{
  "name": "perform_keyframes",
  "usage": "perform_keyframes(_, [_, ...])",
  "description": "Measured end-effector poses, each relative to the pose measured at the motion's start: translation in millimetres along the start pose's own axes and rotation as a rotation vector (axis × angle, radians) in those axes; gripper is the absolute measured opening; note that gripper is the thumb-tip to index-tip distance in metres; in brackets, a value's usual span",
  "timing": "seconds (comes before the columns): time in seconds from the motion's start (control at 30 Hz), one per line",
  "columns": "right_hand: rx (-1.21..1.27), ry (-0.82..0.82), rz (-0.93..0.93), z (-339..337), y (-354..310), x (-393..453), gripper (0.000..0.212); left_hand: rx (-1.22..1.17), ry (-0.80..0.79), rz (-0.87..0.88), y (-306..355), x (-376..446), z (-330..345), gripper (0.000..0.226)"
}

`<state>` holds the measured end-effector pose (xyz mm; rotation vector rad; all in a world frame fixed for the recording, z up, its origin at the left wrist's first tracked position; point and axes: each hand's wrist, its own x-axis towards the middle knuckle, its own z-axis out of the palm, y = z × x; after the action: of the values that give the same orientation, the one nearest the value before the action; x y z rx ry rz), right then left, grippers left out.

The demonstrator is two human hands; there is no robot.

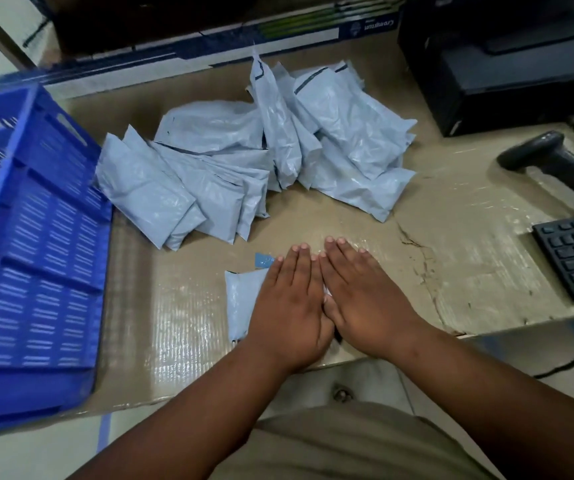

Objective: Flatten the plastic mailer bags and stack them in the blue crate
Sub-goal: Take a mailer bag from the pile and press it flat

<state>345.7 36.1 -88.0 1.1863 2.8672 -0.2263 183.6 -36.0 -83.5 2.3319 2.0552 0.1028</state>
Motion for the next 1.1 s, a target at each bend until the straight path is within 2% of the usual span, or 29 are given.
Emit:
perform_keyframes(0.37, [0.024,-0.008,-0.001,-3.8,1.2,0.3,0.071,-0.014,0.011,0.0,-4.9,-1.1,-1.3,0.072])
perform_keyframes(0.5, [0.013,-0.035,0.022,-12.7,2.5,0.5,0.073,-0.002,0.039,-0.103,-17.0,-14.3,-11.4,0.071])
perform_keyframes(0.67, [-0.015,0.083,-0.021,-28.4,-21.0,16.5,0.065,0.017,0.103,-0.225,-28.8,-24.5,-21.6,0.062])
perform_keyframes(0.8, [0.02,0.011,0.002,-10.2,-39.9,36.9,0.073,-0.003,0.104,-0.226,-27.2,-16.6,-6.6,0.058])
perform_keyframes(0.93, [0.01,0.03,0.069,1.4,-39.3,35.7,0.066,0.003,0.127,-0.233,-28.0,-15.3,5.3,0.057])
perform_keyframes(1.1, [-0.011,0.012,0.069,2.0,-39.5,37.8,0.067,-0.001,0.071,-0.225,-33.8,-14.9,6.5,0.062])
